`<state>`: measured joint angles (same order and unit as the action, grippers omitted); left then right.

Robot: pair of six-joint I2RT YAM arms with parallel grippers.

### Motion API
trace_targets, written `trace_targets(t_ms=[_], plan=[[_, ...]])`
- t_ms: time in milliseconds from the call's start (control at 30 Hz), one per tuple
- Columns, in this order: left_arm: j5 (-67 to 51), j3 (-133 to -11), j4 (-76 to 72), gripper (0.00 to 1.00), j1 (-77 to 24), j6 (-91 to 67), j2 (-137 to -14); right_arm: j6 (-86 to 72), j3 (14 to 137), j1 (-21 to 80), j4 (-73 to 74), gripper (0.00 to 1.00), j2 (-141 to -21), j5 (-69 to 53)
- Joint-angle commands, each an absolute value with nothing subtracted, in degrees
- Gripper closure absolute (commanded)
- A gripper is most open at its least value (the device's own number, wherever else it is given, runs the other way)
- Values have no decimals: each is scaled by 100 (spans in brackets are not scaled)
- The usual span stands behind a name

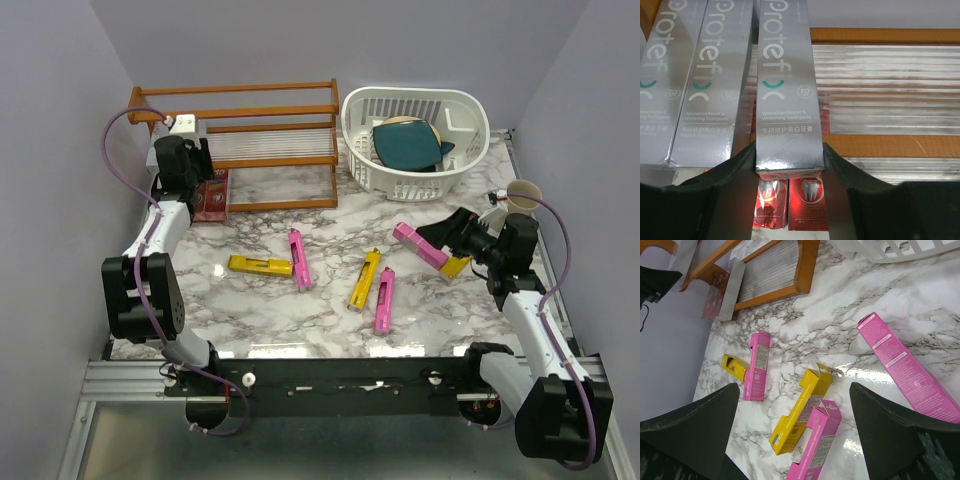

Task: Place and organize the toothpastes onto the shelf
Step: Place the toothpaste on the shelf.

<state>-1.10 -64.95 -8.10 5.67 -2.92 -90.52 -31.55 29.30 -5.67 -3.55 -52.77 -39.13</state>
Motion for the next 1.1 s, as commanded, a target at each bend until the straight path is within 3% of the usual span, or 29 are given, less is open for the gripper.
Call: trace_targets(t_ms=[0,333,467,1067], plan=[[-53,-6697,-1151,40,606,-334,-8983,-3111,2856,-545,-457,0,-5177,-3867],[149,-6539,-1274,33,606,-404,-8658,-3155,2830,-536,-510,0,-5186,-3902],[193,-6486,-1301,38,615,-404,-8613,-3155,2821,-536,-519,0,-5186,-3902],[422,-6319,-1292,43,-165,290,-8587,-3164,2804,-545,-545,0,-5177,-3876]])
